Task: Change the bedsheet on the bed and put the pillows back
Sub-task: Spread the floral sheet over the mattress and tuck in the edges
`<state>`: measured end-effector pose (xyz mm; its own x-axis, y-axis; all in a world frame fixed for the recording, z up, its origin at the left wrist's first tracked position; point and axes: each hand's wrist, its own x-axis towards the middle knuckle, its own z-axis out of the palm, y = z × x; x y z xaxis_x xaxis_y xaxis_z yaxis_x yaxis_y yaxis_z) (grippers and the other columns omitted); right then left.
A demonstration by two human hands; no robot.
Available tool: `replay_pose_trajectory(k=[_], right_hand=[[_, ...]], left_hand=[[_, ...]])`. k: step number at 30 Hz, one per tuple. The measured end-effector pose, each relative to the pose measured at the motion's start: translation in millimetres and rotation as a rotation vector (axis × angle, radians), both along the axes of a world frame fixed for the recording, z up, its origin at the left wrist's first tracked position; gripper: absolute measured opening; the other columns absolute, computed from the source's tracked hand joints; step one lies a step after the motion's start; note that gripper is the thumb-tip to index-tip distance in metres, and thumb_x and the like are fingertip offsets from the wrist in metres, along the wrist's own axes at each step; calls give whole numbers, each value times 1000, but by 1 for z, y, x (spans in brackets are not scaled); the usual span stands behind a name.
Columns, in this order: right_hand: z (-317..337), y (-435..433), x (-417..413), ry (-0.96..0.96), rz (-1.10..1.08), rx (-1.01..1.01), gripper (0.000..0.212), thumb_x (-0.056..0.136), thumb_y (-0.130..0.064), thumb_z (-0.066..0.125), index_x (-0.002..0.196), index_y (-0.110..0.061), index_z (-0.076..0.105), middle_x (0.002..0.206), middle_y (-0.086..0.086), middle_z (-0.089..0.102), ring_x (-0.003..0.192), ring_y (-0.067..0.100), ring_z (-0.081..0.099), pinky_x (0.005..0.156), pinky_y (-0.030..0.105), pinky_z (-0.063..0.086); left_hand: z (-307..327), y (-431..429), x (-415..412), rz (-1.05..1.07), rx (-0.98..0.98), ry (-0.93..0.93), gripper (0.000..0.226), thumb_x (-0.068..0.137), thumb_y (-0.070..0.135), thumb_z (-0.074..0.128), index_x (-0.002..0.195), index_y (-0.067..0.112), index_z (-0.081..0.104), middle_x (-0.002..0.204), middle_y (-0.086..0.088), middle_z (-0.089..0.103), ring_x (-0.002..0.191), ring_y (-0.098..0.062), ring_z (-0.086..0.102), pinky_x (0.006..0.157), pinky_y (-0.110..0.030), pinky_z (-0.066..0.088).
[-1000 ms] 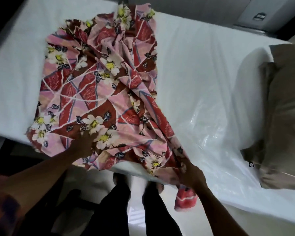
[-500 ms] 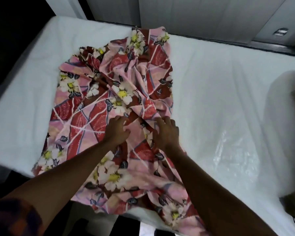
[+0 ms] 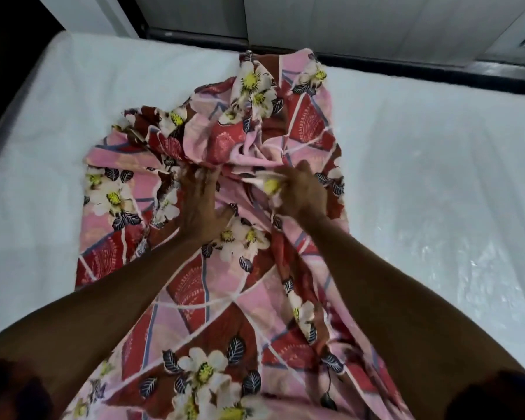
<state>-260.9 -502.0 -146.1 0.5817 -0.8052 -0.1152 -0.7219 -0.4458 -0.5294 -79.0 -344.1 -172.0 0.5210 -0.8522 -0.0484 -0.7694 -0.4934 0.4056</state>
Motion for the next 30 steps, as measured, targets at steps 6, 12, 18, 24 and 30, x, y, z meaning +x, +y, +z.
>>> replay_pose_trajectory(k=[6, 12, 18, 24, 30], right_hand=[[11, -87, -75, -99, -536, -9, 28, 88, -25, 57, 110, -34, 72, 110, 2, 53, 96, 32, 63, 80, 35, 47], [8, -89, -71, 12, -299, -210, 43, 82, -38, 59, 125, -30, 61, 118, 9, 57, 110, 35, 55, 87, 45, 46], [10, -93, 8, 217, 234, -148, 75, 82, -58, 66, 148, -36, 36, 149, 5, 47, 135, 33, 44, 109, 58, 33], [22, -113, 25, -68, 2, -38, 28, 100, -32, 55, 127, -27, 58, 112, 1, 71, 99, 25, 67, 79, 36, 50], [58, -166, -38, -123, -552, 7, 33, 87, -22, 51, 118, -27, 59, 117, 8, 69, 109, 37, 62, 84, 37, 46]], left_hand=[[3, -33, 36, 45, 250, 3, 106, 68, 66, 67, 155, 35, 15, 157, -16, 33, 144, -40, 30, 114, -57, 30], [21, -71, 37, 49, 351, -180, 78, 72, 52, 71, 137, 24, 40, 136, -15, 51, 125, -42, 46, 100, -57, 39], [33, -108, 32, -99, 131, -396, 72, 78, 37, 71, 141, 19, 39, 137, -15, 44, 119, -38, 48, 91, -56, 47], [35, -125, 60, 20, 163, -313, 42, 88, 8, 58, 127, 7, 43, 111, -23, 58, 93, -48, 62, 66, -51, 50], [70, -128, 99, 287, 63, -206, 30, 91, 17, 58, 116, 5, 51, 111, -26, 60, 102, -51, 59, 82, -53, 48]])
